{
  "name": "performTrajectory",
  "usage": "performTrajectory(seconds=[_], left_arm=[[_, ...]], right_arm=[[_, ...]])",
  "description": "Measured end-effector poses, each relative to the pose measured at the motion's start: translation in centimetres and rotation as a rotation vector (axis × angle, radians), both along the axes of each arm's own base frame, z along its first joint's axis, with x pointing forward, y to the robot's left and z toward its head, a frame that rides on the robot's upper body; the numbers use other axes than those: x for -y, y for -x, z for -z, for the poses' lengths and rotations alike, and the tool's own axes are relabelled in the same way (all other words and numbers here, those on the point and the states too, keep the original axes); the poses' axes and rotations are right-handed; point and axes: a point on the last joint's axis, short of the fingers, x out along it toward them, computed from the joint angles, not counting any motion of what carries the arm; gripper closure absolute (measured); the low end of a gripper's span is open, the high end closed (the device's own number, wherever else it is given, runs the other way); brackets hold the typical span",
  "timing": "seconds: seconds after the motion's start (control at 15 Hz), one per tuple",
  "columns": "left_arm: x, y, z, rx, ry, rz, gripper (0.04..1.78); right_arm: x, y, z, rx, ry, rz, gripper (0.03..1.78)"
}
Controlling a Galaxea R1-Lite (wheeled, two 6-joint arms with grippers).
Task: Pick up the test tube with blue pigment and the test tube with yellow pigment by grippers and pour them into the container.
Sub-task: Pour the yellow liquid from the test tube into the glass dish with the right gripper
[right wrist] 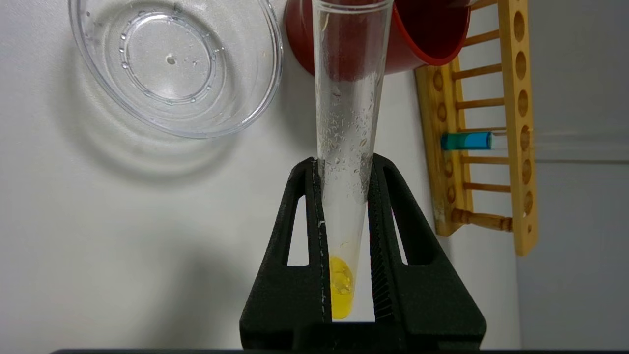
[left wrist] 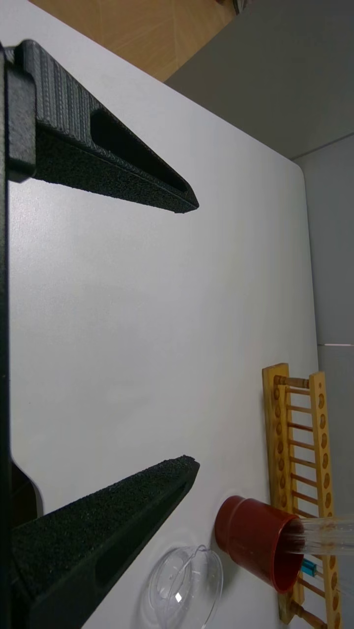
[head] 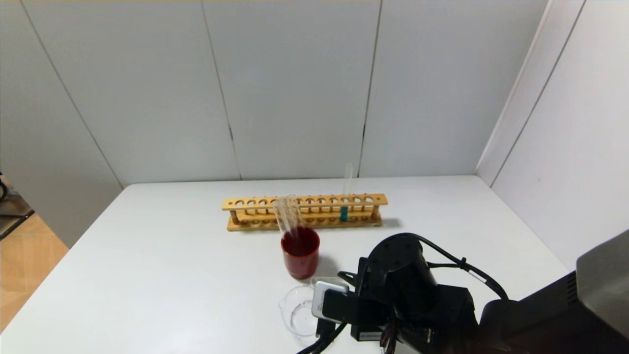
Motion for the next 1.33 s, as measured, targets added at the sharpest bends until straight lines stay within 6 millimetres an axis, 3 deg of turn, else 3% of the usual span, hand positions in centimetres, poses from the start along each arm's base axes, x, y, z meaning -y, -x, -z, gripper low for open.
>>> performTrajectory(seconds=[1.0, 1.33], left_arm=[[0.0, 0.0, 0.0, 0.0, 0.0, 0.0, 0.07], [0.0, 0.0, 0.0, 0.0, 0.0, 0.0, 0.07]], right_arm=[[-1.5, -0.8, 0.8, 0.184, 0.319, -0.056, 1.49], [-2.7, -0.8, -0.1, 0.208, 0.395, -0.085, 1.49]])
